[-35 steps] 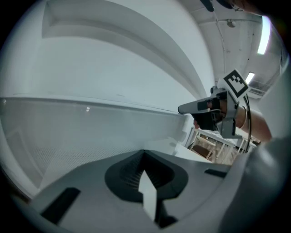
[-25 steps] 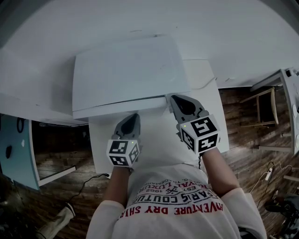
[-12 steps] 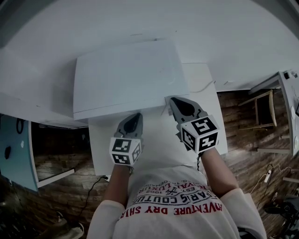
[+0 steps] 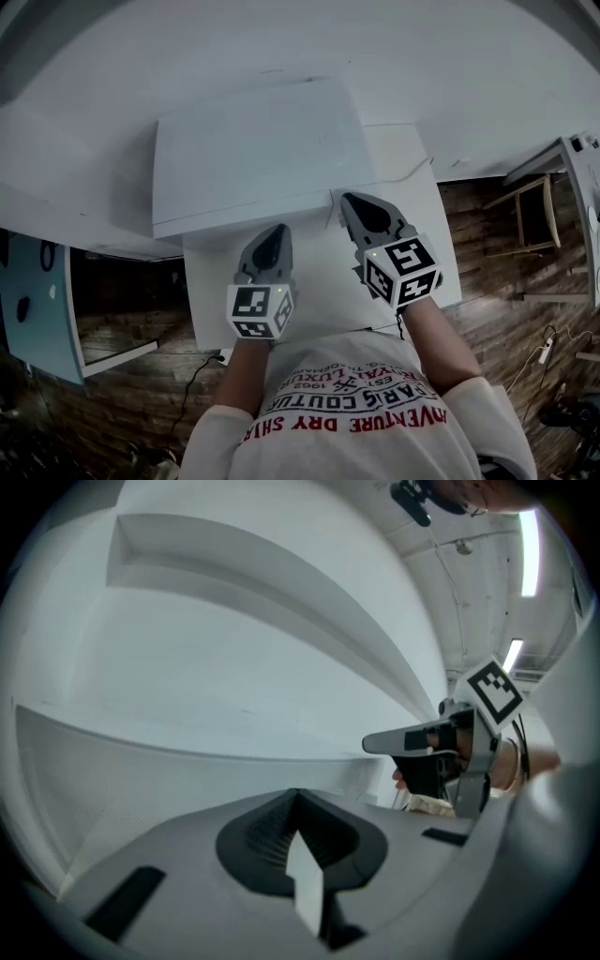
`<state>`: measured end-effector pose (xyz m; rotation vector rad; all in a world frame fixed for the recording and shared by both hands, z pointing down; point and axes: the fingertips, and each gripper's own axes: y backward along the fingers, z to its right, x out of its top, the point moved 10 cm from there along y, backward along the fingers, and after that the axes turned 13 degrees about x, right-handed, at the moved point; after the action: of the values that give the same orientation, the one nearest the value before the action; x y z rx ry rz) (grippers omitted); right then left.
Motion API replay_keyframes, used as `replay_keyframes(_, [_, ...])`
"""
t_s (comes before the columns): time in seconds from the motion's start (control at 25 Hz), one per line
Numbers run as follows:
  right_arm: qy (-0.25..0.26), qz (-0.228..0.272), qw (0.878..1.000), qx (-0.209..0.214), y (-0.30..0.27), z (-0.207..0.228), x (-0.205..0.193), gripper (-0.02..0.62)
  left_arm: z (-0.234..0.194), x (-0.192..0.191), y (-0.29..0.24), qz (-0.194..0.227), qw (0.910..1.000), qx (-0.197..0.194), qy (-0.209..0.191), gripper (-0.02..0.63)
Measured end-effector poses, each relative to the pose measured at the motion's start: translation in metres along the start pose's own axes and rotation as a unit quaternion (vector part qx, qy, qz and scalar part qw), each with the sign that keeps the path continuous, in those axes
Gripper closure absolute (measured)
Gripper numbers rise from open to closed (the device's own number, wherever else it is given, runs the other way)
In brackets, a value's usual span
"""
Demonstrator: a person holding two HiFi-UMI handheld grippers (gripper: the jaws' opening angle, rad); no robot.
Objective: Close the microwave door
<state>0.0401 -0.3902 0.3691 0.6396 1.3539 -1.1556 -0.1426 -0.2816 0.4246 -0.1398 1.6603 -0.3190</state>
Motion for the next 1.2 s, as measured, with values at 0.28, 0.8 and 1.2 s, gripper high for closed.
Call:
replay_keyframes(0.28, [0.052, 0.035, 0.997, -0.035, 0.024, -0.028, -0.004, 0.583, 0.016, 0.034, 0.027, 0.022, 0.9997, 0.002, -0.015, 0.611])
replay_keyframes(0.8, [0.026, 0.053, 0.997, -0.039, 0.056, -0.038, -0.04, 0.583, 0.053, 0.054, 0.069, 0.103, 0.9945, -0.01, -0.014, 0.611])
replay_keyframes(1.2, [0.035, 0.048, 0.998, -0.031, 0.063, -0.036, -0.039, 0.583, 0.063, 0.047, 0.065, 0.082, 0.9964, -0.002, -0.023, 0.612])
